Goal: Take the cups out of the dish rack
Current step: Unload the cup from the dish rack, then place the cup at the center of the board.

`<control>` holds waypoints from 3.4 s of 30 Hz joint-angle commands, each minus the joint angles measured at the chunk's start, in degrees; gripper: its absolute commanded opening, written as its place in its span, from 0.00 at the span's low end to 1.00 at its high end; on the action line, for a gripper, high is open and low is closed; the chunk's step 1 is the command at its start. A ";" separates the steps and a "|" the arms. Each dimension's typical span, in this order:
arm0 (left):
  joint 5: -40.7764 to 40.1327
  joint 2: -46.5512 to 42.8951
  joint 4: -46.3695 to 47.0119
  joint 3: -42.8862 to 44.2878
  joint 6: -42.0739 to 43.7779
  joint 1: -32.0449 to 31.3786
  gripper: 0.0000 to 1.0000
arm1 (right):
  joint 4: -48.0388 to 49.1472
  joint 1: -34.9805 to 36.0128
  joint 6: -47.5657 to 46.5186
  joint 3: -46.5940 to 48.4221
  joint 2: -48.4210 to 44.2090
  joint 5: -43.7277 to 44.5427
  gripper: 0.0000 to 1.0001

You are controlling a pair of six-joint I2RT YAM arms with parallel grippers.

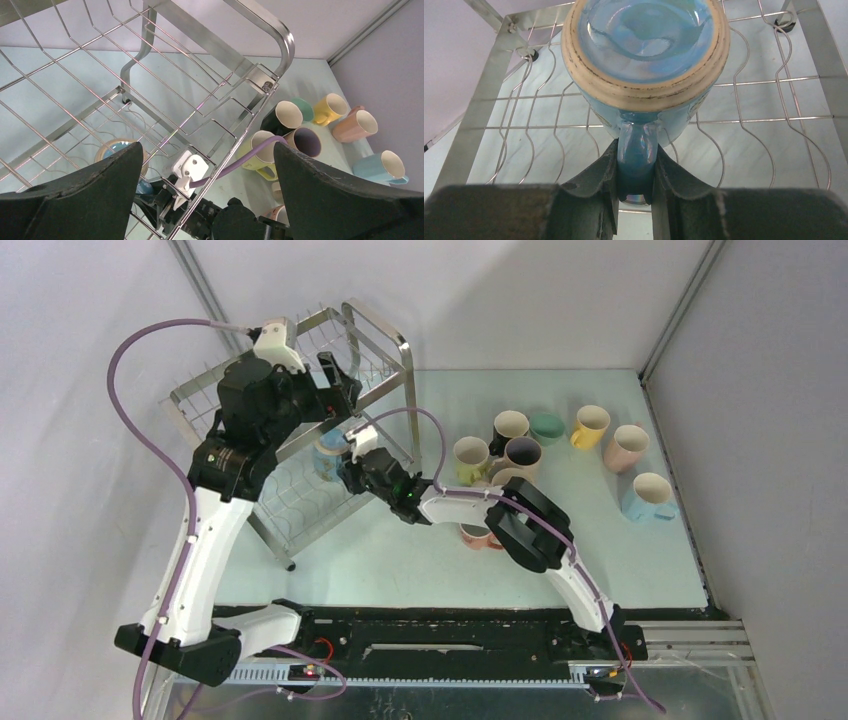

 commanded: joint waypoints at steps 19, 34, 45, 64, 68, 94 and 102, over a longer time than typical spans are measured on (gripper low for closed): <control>6.56 -5.11 1.14 1.12 -4.24 -0.20 1.00 | 11.74 1.26 2.54 -9.69 -15.88 -0.42 0.00; 9.53 -7.60 0.94 -0.37 -6.21 -0.20 1.00 | 12.23 1.17 5.04 -14.79 -22.31 -0.15 0.00; 14.36 -10.10 3.05 -4.01 -10.64 -0.20 1.00 | 10.37 1.43 7.70 -22.74 -30.97 0.92 0.00; 8.93 -16.98 10.79 -15.87 -19.81 -13.70 1.00 | 3.27 1.91 15.23 -43.56 -58.16 5.98 0.00; 7.31 -17.91 13.83 -19.22 -22.66 -16.70 1.00 | 0.91 0.82 17.51 -46.25 -64.88 6.27 0.00; -1.79 -9.69 36.78 -29.31 -42.13 -28.94 0.94 | -9.77 -21.16 33.42 -53.70 -96.33 -11.76 0.00; 6.22 -4.69 43.95 -26.99 -45.71 -29.00 0.92 | -8.82 -25.00 36.87 -53.63 -99.05 -18.61 0.00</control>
